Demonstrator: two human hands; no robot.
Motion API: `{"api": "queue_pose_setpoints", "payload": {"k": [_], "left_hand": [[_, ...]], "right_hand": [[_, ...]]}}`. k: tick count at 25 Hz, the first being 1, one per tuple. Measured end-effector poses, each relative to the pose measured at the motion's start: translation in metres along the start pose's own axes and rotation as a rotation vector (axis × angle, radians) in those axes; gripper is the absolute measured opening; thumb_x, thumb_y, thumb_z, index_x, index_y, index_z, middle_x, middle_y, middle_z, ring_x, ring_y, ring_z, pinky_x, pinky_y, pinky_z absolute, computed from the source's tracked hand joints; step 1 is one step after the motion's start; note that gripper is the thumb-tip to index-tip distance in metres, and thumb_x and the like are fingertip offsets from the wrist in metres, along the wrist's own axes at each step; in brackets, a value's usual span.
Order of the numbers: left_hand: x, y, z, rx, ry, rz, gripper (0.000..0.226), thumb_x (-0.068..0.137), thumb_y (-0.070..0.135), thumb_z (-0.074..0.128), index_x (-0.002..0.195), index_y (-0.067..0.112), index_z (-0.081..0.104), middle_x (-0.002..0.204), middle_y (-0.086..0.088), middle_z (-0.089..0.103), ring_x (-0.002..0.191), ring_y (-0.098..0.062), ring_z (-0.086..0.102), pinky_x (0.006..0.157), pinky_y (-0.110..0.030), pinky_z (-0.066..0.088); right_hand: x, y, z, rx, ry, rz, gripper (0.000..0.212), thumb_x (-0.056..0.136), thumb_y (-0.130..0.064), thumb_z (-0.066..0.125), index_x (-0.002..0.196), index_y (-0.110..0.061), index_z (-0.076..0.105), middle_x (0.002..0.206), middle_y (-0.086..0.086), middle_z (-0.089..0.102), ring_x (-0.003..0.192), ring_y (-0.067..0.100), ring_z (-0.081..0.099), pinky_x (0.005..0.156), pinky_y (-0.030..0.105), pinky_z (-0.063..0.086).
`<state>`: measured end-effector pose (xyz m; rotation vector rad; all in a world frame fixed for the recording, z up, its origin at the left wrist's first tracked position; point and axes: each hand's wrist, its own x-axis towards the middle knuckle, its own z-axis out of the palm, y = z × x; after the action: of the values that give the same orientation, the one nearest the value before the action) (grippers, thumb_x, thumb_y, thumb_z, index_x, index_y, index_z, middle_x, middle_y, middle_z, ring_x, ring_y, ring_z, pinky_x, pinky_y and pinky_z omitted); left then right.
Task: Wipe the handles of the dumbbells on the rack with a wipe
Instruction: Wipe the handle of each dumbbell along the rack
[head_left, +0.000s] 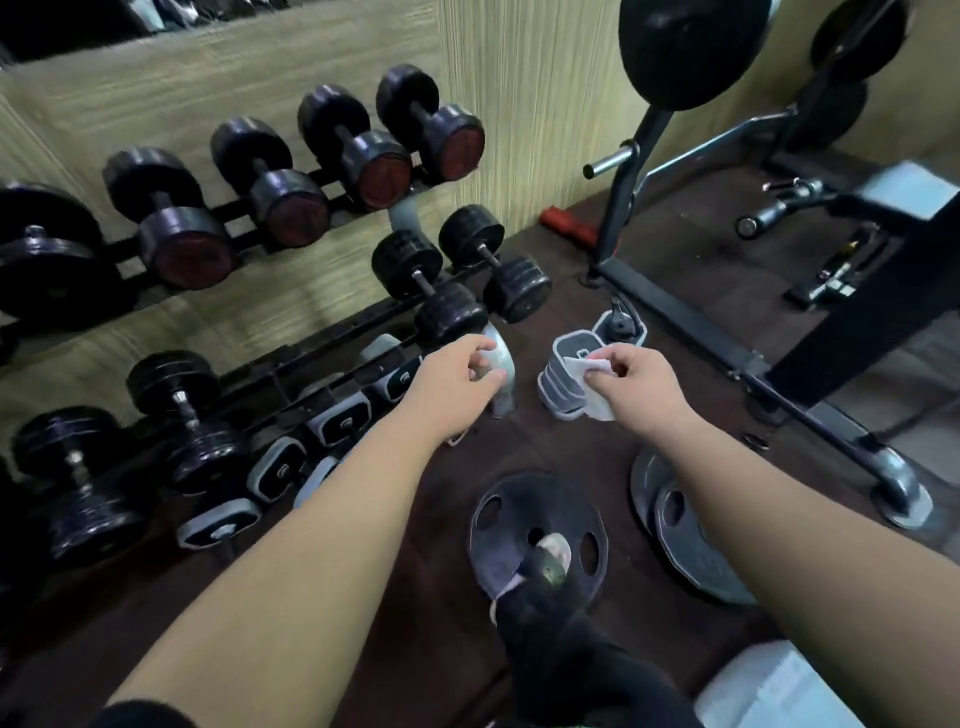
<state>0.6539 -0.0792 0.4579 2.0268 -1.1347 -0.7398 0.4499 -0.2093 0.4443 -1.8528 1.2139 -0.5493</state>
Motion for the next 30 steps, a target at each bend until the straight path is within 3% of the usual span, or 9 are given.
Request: {"api": "queue_pose_setpoints", "payload": {"k": [3,8,17,21,25,30], "left_hand": [[0.07,-0.007,-0.009,0.034,-0.011,-0.005,0.038,0.098,0.031,0.068,0.135,0.027,0.061,0.119,0.005,0.064,0.1,-0.013,0.058,0.096,-0.028,0.047],[0.205,-0.015,-0.011,0.083,-0.058,-0.045,0.037,0.099,0.034,0.067,0.135,0.027,0.061,0.118,0.007,0.062,0.102,-0.012,0.056,0.092,-0.026,0.043],[0.406,-0.041,0.007,0.097,-0.225,-0.112,0.041,0.101,0.034,0.065,0.14,0.023,0.058,0.125,0.004,0.062,0.111,-0.017,0.058,0.094,-0.03,0.046],[0.493,-0.072,0.035,0.027,-0.213,-0.158,0.042,0.101,0.032,0.065,0.14,0.021,0.058,0.13,0.0,0.061,0.118,-0.02,0.059,0.104,-0.037,0.049],[0.565,-0.113,0.066,0.002,-0.2,-0.22,0.042,0.102,0.035,0.064,0.141,0.022,0.057,0.139,-0.002,0.056,0.124,-0.022,0.057,0.105,-0.039,0.049],[0.623,-0.161,0.111,0.012,-0.169,-0.245,0.038,0.1,0.032,0.065,0.136,0.02,0.061,0.135,-0.004,0.057,0.124,-0.024,0.057,0.108,-0.034,0.045]], "right_hand": [[0.071,-0.004,0.019,0.02,-0.03,0.027,0.014,0.09,-0.008,0.065,0.09,-0.019,0.073,0.07,-0.007,0.062,0.056,-0.001,0.057,0.052,0.012,0.044],[0.202,0.0,0.046,-0.005,-0.029,0.084,0.01,0.088,-0.015,0.069,0.087,-0.024,0.074,0.077,-0.005,0.07,0.071,0.01,0.063,0.071,0.028,0.05],[0.391,0.018,0.065,-0.018,-0.064,0.202,0.006,0.09,-0.021,0.07,0.088,-0.018,0.074,0.077,-0.004,0.068,0.075,0.014,0.062,0.067,0.026,0.048],[0.47,0.041,0.088,-0.05,-0.083,0.234,0.004,0.091,-0.02,0.07,0.089,-0.021,0.074,0.085,0.002,0.073,0.079,0.018,0.065,0.073,0.032,0.052],[0.536,0.064,0.116,-0.062,-0.1,0.265,0.01,0.091,-0.013,0.071,0.087,-0.023,0.071,0.08,-0.006,0.069,0.073,0.012,0.062,0.07,0.026,0.05],[0.605,0.091,0.153,-0.09,-0.163,0.259,0.021,0.09,-0.007,0.067,0.084,-0.026,0.07,0.079,-0.008,0.069,0.072,0.012,0.062,0.073,0.03,0.052]]}}
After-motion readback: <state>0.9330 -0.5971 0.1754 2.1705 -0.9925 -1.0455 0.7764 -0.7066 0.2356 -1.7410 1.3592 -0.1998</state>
